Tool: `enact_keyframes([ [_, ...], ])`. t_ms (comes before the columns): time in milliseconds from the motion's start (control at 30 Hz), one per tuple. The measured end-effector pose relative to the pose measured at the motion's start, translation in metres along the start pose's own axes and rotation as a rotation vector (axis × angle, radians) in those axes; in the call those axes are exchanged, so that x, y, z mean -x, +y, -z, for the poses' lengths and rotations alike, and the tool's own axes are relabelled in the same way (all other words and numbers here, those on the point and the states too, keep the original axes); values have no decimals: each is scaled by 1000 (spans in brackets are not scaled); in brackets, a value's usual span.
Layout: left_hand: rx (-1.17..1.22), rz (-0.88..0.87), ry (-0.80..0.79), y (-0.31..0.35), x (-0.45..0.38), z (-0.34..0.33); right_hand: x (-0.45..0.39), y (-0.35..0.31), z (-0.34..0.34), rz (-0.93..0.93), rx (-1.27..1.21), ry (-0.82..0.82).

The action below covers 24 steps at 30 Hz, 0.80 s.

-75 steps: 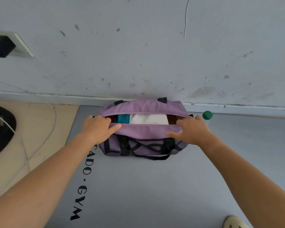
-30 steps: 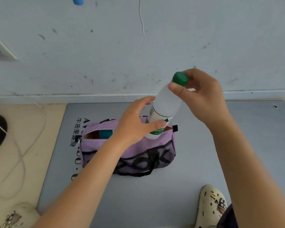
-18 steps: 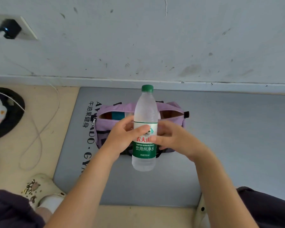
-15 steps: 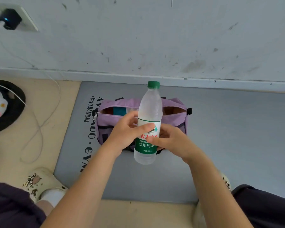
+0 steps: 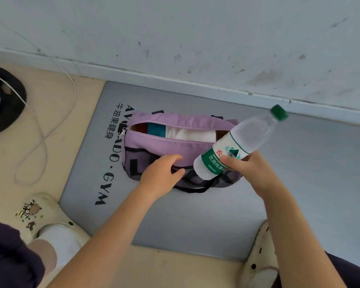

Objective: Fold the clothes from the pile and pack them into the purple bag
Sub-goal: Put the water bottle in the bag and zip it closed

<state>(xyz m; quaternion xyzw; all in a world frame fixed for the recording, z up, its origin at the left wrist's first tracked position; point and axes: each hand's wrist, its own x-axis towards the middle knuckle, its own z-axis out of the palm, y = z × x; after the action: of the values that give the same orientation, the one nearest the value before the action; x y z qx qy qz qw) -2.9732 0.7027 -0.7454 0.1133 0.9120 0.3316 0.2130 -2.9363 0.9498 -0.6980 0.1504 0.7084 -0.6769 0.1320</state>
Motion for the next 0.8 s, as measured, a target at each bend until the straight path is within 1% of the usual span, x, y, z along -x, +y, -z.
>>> enact_keyframes([
  [100, 44, -39, 120, -6, 5, -9, -26, -12, -10, 9, 108, -58],
  [200, 144, -133, 215, -9, 8, -14, -54, -22, -23, -16, 203, -186],
  [267, 187, -168, 244, -12, 12, -16, -71, -26, -31, -44, 254, -282],
  [400, 239, -175, 282, -22, 19, -21, -100, -22, -39, -124, 299, -457],
  [567, 292, -192, 303, -28, 19, -23, -123, -15, -39, -206, 263, -553],
  [667, 317, -188, 322, -29, 18, -24, -127, -15, -41, -218, 253, -603],
  [800, 334, -191, 319, -28, 17, -21, -120, -21, -39, -190, 321, -537],
])
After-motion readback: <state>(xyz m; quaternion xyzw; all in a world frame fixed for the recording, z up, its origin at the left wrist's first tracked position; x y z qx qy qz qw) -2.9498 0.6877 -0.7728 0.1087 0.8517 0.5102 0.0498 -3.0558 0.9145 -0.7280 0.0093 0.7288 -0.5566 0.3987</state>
